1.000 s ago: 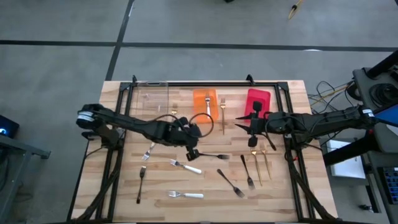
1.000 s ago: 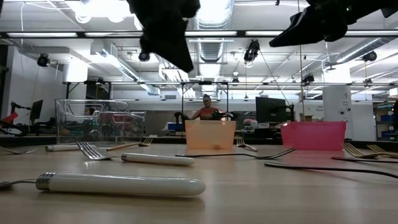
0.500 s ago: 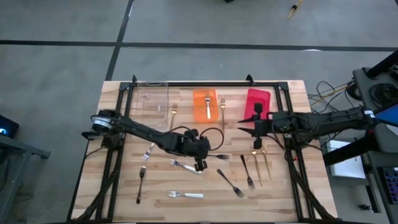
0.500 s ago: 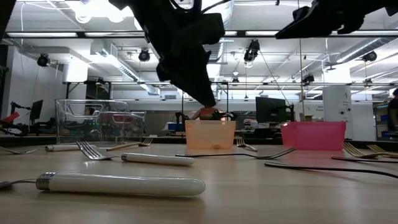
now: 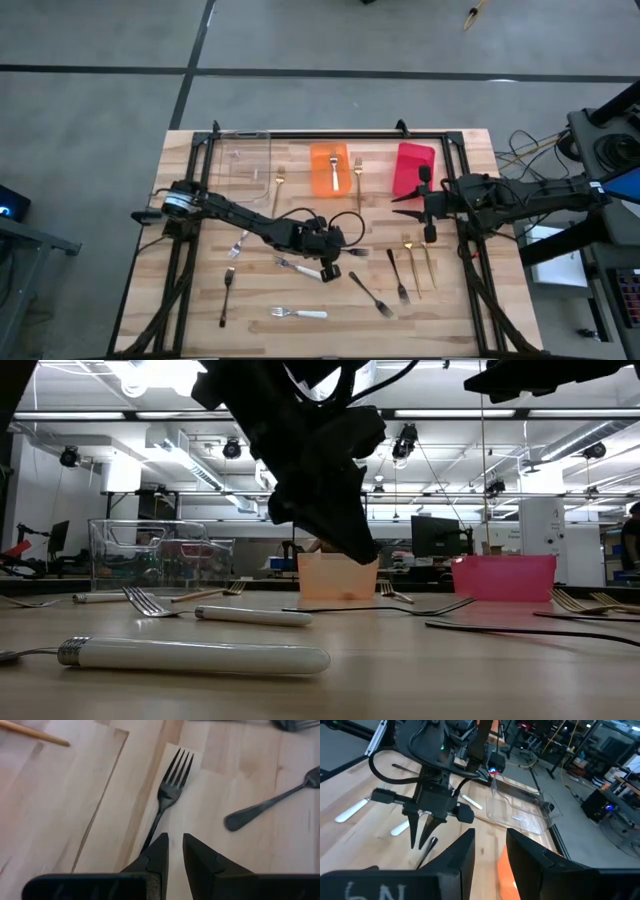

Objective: Sort silverware by color (type)
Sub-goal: Put the top center black fork into the transparent bin

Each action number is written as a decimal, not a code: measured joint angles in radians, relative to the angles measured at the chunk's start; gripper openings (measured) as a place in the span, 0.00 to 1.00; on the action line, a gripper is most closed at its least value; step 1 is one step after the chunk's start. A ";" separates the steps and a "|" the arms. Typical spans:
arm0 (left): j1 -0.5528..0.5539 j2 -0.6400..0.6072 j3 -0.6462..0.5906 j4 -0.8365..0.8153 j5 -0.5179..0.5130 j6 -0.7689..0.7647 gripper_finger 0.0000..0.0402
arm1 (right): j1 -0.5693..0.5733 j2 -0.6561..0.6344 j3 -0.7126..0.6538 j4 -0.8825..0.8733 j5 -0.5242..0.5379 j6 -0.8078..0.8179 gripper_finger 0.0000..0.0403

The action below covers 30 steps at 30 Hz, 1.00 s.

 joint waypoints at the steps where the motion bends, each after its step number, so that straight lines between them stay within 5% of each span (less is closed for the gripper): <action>1: 0.000 0.000 0.000 0.007 0.000 0.000 0.10 | 0.000 -0.004 0.000 -0.004 0.000 0.000 0.25; 10: -0.001 0.000 0.000 0.030 -0.040 0.038 0.11 | 0.000 -0.003 0.000 -0.008 0.000 -0.009 0.25; 22: 0.000 0.062 -0.001 0.142 -0.065 0.067 0.45 | 0.000 -0.005 -0.001 -0.016 0.000 -0.018 0.25; 30: 0.004 0.073 -0.002 0.169 -0.086 0.095 0.51 | 0.000 -0.004 -0.001 -0.022 0.000 -0.019 0.25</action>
